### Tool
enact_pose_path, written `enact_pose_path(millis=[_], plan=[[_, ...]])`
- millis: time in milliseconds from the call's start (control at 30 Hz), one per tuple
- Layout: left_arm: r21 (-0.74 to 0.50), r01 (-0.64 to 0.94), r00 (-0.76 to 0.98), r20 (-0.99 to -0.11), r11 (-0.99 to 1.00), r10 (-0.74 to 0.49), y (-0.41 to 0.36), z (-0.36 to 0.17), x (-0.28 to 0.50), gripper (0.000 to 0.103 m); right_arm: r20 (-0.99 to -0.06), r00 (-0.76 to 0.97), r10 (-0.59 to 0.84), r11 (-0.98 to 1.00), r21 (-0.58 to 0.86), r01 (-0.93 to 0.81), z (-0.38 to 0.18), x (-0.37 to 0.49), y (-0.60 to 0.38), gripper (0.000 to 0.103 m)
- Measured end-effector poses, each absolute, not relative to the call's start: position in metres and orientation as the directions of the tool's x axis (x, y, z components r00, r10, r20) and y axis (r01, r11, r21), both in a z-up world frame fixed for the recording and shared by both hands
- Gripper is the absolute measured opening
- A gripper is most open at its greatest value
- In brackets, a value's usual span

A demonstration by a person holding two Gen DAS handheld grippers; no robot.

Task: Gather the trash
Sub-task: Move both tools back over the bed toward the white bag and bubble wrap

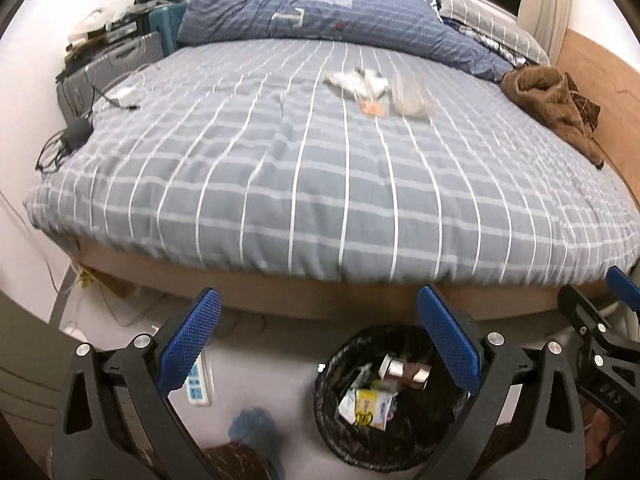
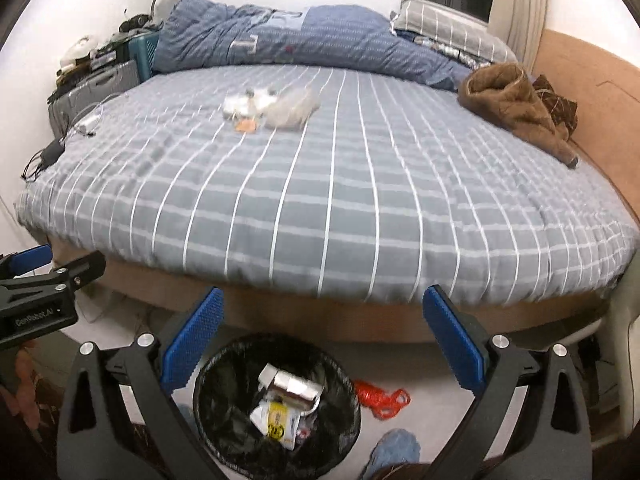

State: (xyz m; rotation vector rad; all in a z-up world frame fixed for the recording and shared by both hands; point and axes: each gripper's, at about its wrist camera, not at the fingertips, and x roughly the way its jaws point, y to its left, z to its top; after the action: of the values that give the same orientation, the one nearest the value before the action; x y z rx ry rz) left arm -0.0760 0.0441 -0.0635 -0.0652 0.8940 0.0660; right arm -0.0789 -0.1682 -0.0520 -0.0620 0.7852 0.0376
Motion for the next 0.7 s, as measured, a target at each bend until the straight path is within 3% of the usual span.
enact_pose_path(millis=[700], plan=[[-0.011, -0.085, 0.667, -0.744, 0.996, 0.049, 0.059, -0.039, 0.063, 0.097, -0.651, 0.758, 0.043, 0.993, -0.052, -0.101, -0.033, 0.074, -0.149, 0.091]])
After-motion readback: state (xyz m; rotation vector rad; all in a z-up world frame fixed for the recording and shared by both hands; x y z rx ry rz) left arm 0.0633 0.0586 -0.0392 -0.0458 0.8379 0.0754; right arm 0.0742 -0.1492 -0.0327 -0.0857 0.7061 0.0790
